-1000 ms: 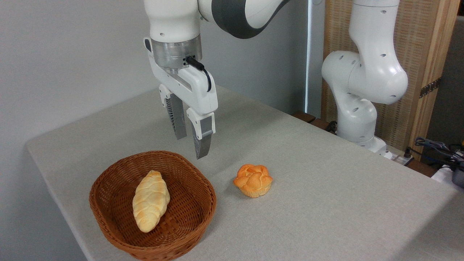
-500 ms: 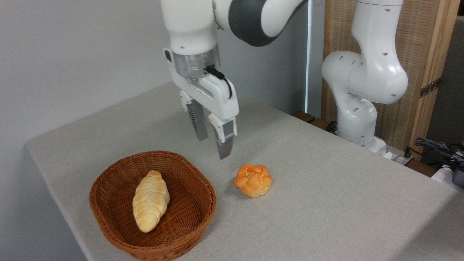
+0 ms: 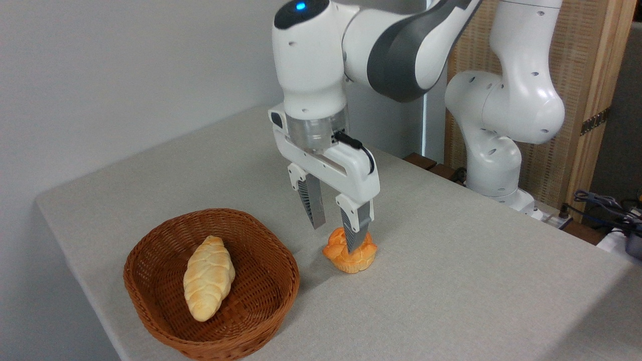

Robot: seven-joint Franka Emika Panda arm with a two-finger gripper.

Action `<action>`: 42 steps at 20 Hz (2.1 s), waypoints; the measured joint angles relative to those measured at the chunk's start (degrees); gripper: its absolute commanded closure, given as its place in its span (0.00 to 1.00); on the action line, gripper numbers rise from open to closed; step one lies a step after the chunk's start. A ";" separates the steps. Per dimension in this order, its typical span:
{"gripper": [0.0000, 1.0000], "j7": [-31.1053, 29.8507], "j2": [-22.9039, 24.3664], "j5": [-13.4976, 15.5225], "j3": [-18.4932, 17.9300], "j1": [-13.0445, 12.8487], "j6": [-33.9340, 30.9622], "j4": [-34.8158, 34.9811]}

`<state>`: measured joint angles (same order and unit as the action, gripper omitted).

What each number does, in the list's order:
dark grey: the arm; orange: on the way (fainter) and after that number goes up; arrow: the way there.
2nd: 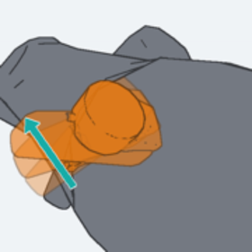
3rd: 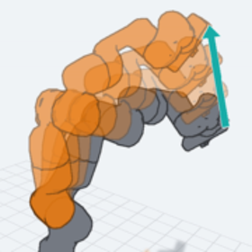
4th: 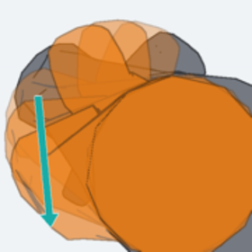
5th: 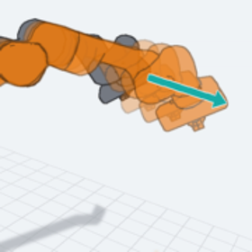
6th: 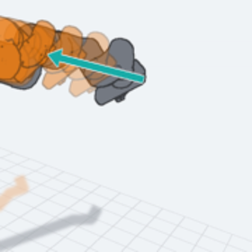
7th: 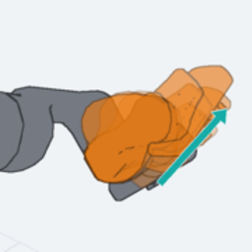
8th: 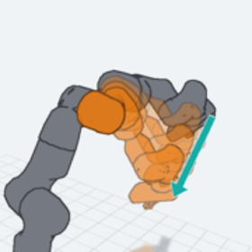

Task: Put bread into the basket
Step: 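Lower the gripper over the orange bun and close on it, then lift the bun and carry it over the wicker basket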

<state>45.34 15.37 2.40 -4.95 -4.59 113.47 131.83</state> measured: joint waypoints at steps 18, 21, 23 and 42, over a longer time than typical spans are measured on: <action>0.57 2.30 -0.73 -2.84 0.15 -0.48 2.03 4.31; 0.59 2.30 -1.09 -2.84 0.15 -0.49 2.65 4.32; 0.59 2.30 -1.21 -2.84 0.15 -0.49 2.74 4.32; 0.26 2.30 0.41 0.36 0.96 -3.38 3.14 -7.35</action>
<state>47.64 15.77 2.76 -3.99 -7.97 116.61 124.49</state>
